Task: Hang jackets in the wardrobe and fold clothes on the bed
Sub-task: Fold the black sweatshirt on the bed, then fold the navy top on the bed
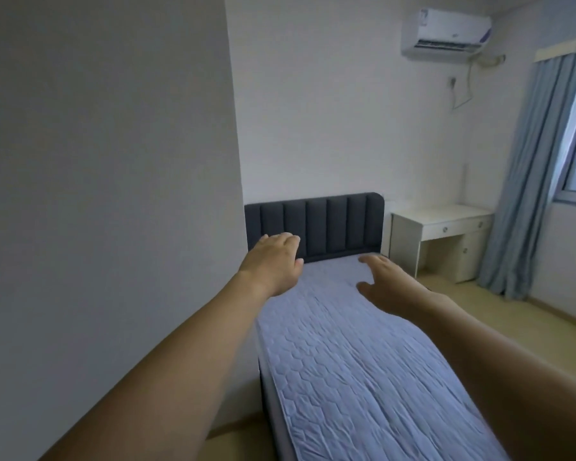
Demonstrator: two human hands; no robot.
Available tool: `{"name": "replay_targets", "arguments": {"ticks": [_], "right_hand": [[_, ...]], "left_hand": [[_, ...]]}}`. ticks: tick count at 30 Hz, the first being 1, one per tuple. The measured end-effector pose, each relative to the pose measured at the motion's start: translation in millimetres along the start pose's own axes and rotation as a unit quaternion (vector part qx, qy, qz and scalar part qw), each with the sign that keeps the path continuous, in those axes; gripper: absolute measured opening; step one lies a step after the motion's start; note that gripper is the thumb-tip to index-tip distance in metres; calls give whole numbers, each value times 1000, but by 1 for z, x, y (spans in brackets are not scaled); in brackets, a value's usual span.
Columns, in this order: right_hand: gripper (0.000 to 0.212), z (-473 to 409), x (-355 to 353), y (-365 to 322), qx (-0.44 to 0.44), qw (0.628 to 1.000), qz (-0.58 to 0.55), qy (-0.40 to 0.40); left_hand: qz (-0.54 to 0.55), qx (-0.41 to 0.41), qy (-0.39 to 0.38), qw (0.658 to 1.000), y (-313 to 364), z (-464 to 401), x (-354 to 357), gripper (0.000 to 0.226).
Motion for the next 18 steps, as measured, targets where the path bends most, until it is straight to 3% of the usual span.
{"name": "replay_targets", "arguments": {"ticks": [6, 9, 18], "right_hand": [[62, -40, -19, 102, 12, 1000, -21, -17], [62, -53, -24, 166, 26, 999, -23, -26], [63, -102, -53, 434, 100, 994, 2, -37]], "left_hand": [[31, -54, -22, 998, 71, -54, 55, 49], [38, -35, -42, 998, 118, -95, 104, 49], [88, -67, -142, 984, 300, -158, 295, 57]]}}
Point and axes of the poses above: each hand's wrist, its own z-axis away from the middle knuckle, its own x-axis out of the palm, y = z × x, the point moved 7 cm from there along -z, towards the middle knuckle, and after that the axes turned 12 degrees about y, right-handed, at the moved point
